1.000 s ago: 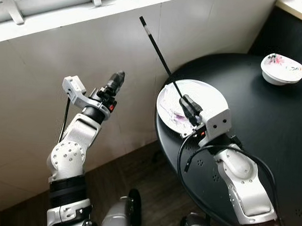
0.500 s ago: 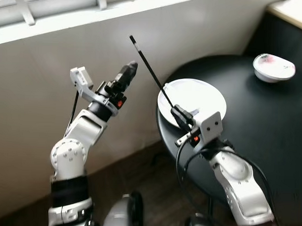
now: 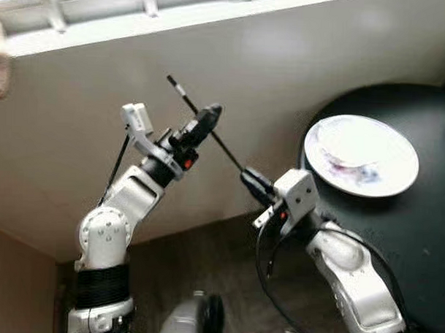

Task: Kitchen organization

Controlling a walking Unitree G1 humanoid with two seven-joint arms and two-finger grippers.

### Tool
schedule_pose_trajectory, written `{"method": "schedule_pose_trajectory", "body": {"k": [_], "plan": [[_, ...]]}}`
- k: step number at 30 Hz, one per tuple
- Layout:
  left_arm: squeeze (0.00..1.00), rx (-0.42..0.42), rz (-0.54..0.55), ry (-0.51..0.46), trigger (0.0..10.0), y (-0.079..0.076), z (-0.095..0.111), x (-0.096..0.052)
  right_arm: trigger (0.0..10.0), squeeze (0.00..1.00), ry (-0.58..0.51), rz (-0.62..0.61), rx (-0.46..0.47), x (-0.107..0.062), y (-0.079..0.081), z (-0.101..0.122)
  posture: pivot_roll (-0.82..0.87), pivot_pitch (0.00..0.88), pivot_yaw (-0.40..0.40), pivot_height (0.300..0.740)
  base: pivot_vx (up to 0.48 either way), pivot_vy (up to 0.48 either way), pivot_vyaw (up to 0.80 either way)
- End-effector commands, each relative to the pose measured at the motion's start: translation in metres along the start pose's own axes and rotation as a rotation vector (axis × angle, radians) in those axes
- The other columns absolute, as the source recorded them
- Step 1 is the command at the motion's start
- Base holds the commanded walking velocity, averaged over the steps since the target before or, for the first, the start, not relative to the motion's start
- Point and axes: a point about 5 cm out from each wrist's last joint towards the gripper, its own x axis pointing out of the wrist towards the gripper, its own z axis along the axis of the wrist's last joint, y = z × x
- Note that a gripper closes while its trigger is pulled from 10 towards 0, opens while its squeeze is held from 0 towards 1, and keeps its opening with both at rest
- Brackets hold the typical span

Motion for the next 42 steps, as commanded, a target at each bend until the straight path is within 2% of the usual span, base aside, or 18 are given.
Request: {"method": "schedule_pose_trajectory", "body": {"k": [1, 11, 12, 13, 15, 17, 18, 19, 20, 31, 42], "plan": [[0.0, 0.006, -0.012, 0.012, 10.0, -0.002, -0.003, 0.0, 0.0, 0.0, -0.008, 0.011, -0.008, -0.002, -0.001, 0.004, -0.11, 0.141, 0.057, 0.74, 0.0, 0.0, 0.0], [0.0, 0.041, 0.0, 0.036, 10.0, 0.001, -0.006, -0.001, 0.0, 0.0, -0.017, 0.053, -0.021, -0.002, 0.004, 0.008, -0.11, 0.137, 0.06, 0.74, 0.0, 0.0, 0.0], [0.0, 0.044, -0.001, 0.038, 9.8, 0.001, -0.006, -0.001, 0.0, 0.0, -0.015, 0.062, -0.022, -0.002, 0.005, 0.007, -0.11, 0.136, 0.06, 0.74, 0.0, 0.0, 0.0], [0.0, 0.051, 0.0, 0.038, 7.5, 0.002, -0.006, -0.001, 0.0, 0.0, -0.011, 0.073, -0.022, -0.002, 0.007, 0.007, -0.11, 0.136, 0.061, 0.74, 0.0, 0.0, 0.0], [0.0, 0.051, 0.0, 0.038, 7.5, 0.002, -0.006, -0.001, 0.0, 0.0, -0.011, 0.073, -0.022, -0.002, 0.007, 0.007, -0.11, 0.136, 0.061, 0.74, 0.0, 0.0, 0.0], [0.0, 0.059, 0.005, 0.04, 3.9, 0.003, -0.006, -0.001, 0.0, 0.0, -0.008, 0.085, -0.021, -0.003, 0.008, 0.006, -0.11, 0.134, 0.062, 0.74, 0.0, 0.0, 0.0], [0.0, 0.065, 0.007, 0.042, 3.6, 0.003, -0.006, -0.001, 0.0, 0.0, -0.006, 0.091, -0.02, -0.003, 0.009, 0.006, -0.11, 0.133, 0.063, 0.74, 0.0, 0.0, 0.0], [0.0, 0.073, 0.01, 0.042, 0.3, 0.004, -0.006, -0.001, 0.0, 0.0, -0.004, 0.099, -0.019, -0.003, 0.01, 0.006, -0.11, 0.132, 0.064, 0.74, 0.0, 0.0, 0.0], [0.0, 0.08, 0.012, 0.042, 0.0, 0.004, -0.006, -0.001, 0.0, 0.0, -0.002, 0.107, -0.018, -0.003, 0.011, 0.005, -0.11, 0.131, 0.064, 0.74, 0.0, 0.0, 0.0], [0.0, 0.101, 0.014, 0.038, 0.0, 0.007, -0.007, -0.001, 0.0, 0.0, 0.018, 0.161, -0.006, -0.006, 0.018, 0.001, -0.11, 0.124, 0.063, 0.74, 0.0, 0.0, 0.0], [0.0, 0.141, 0.0, 0.022, 0.0, 0.007, -0.008, -0.004, 0.0, 0.0, 0.027, 0.146, -0.012, -0.006, 0.015, 0.0, -0.11, 0.114, 0.061, 0.74, 0.0, 0.0, 0.0]]}}
